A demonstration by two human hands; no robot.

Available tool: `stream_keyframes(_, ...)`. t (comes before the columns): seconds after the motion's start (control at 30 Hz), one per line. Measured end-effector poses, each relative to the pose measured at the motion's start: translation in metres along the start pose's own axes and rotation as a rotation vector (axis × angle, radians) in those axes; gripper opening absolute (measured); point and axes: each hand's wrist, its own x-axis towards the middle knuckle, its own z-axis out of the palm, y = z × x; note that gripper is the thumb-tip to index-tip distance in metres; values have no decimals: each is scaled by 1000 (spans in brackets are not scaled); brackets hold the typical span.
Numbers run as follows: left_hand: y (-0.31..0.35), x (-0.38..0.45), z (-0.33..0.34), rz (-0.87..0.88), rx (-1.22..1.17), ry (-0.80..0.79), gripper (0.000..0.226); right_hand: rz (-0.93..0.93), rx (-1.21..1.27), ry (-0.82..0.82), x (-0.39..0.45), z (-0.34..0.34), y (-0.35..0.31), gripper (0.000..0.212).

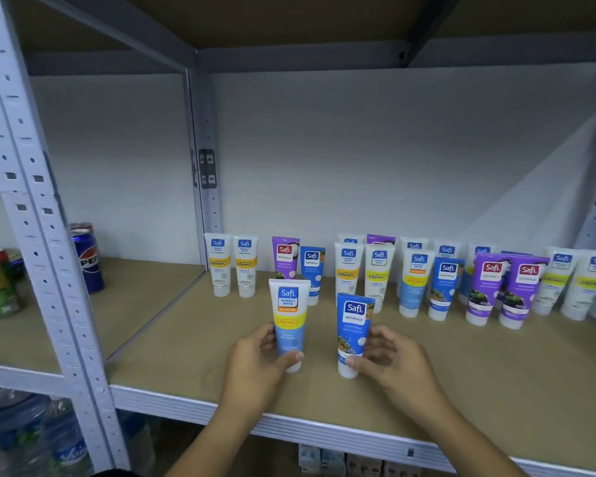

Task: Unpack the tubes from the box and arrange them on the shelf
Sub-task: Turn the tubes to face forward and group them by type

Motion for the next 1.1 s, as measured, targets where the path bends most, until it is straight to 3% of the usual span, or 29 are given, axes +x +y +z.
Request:
stream_keyframes(0.27,-19,-2,-39,-43,-33,155,44,-72,37,-75,23,56,-4,34)
stream_keyframes(0.47,-35,-7,-86,-106,-94,253,59,-107,46,-155,40,111,-13,35)
stream_keyframes(0.63,-44,-8,-116,-66,13,353,51,-149,60,-179,56,158,-22,36)
stream_keyframes(1.1,-52,-4,-130,-8,10,477,60,-184,54,-179,105,255,-35,37)
